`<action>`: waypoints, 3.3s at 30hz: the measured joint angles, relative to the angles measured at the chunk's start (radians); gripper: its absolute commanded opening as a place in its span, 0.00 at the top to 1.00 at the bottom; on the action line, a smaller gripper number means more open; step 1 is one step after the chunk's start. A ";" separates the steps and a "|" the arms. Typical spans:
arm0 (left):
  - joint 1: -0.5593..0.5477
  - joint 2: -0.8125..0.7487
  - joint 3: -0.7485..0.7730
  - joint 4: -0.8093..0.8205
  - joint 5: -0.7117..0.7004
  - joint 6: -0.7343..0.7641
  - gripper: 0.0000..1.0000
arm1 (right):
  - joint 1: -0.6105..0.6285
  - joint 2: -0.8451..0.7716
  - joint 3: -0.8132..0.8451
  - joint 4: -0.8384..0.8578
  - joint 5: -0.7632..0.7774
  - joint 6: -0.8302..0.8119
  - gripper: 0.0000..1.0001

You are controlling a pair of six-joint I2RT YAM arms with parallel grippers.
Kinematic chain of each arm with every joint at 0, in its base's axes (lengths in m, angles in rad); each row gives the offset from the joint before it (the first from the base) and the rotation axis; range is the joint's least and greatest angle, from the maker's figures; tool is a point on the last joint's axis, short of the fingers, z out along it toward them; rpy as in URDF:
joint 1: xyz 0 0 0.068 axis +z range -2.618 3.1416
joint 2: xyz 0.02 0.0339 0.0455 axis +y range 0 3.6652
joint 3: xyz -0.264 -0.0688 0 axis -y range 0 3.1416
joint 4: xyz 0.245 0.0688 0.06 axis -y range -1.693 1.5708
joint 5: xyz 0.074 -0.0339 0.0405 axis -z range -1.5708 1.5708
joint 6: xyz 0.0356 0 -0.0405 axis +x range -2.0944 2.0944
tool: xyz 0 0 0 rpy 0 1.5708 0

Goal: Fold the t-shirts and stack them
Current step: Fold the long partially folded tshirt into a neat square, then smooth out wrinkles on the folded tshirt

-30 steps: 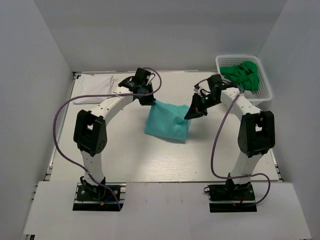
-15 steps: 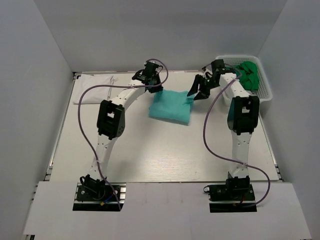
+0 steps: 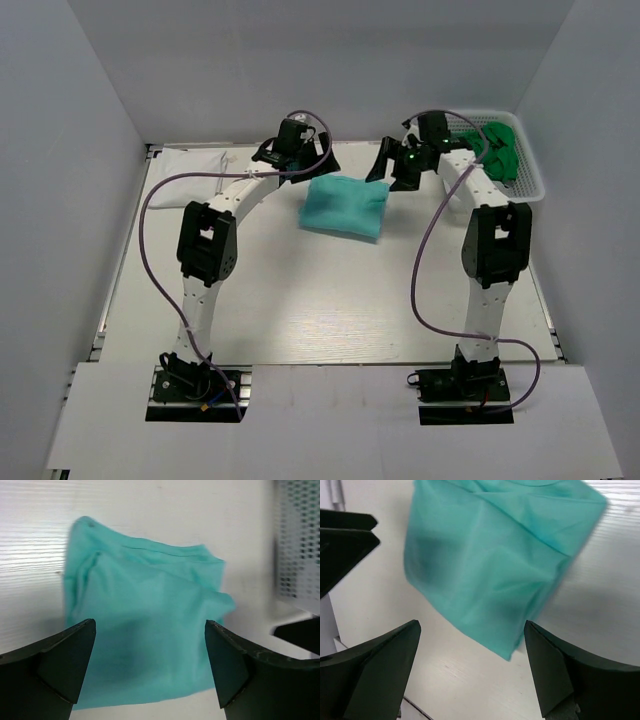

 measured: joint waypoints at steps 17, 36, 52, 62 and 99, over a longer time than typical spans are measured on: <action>-0.015 0.043 -0.203 0.101 0.219 -0.047 0.00 | 0.117 0.023 -0.389 0.395 -0.076 0.092 0.10; -0.090 -0.813 -0.847 -0.280 0.173 0.020 0.00 | 0.346 -0.709 -0.921 0.123 -0.047 -0.014 0.10; -0.113 -0.514 -0.758 -0.217 0.133 0.108 0.35 | 0.293 -0.718 -0.949 0.077 0.252 0.177 0.10; -0.135 -0.426 -0.708 -0.232 0.163 0.165 0.65 | 0.254 -0.632 -0.977 0.090 0.193 0.221 0.31; -0.137 -0.835 -0.782 -0.256 0.274 0.208 1.00 | 0.249 -0.795 -0.883 -0.017 0.026 0.087 1.00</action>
